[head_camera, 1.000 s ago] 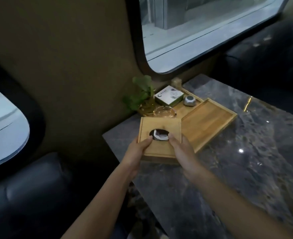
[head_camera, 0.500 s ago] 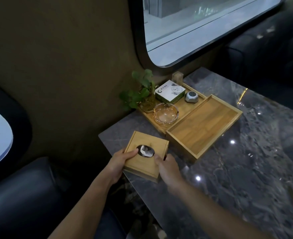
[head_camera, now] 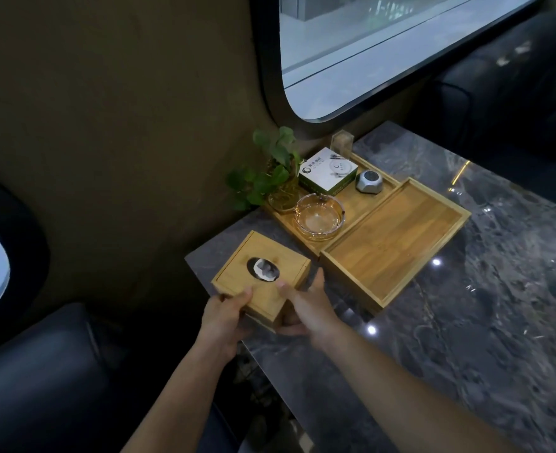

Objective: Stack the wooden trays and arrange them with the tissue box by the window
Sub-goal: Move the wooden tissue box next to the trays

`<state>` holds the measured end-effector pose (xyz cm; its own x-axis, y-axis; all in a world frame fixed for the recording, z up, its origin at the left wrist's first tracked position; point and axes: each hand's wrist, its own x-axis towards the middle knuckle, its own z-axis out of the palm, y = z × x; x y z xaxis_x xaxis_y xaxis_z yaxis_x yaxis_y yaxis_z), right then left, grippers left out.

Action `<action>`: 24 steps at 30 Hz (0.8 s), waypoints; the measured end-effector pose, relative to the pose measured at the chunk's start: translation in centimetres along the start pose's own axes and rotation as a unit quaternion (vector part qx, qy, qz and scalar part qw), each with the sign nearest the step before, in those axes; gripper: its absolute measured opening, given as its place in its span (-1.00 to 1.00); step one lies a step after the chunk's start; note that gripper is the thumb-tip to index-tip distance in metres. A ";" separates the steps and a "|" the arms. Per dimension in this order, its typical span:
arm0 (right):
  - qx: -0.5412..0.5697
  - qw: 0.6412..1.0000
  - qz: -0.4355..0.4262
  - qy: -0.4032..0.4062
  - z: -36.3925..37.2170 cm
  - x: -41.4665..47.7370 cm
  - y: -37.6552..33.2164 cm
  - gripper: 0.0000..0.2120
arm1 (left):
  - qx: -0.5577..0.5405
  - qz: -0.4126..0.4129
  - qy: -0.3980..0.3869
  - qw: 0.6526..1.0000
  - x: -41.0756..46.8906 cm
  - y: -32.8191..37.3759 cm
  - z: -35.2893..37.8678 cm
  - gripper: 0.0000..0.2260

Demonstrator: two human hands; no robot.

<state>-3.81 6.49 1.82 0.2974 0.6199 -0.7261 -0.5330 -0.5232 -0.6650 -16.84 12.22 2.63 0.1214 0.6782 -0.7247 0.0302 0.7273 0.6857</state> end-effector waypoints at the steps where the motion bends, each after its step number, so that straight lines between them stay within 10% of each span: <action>1: 0.012 1.000 0.005 -0.004 0.1 0.3 -0.2 -0.12 | -0.010 0.011 -0.004 1.000 0.1 0.4 0.3 -0.71; 6: 0.021 0.999 0.017 -0.040 0.8 1.4 -1.6 -0.55 | -0.025 0.036 -0.033 0.998 1.2 2.5 1.3 -0.74; 24: 0.003 1.000 0.009 0.005 0.4 3.4 -3.4 -0.61 | 0.014 0.035 -0.066 0.997 3.1 4.5 2.9 -0.83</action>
<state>-1.33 10.65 1.66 0.2950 0.6044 -0.7401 -0.5427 -0.5315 -0.6504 -13.45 17.32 3.69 0.2527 0.7060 -0.6616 0.0450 0.6744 0.7369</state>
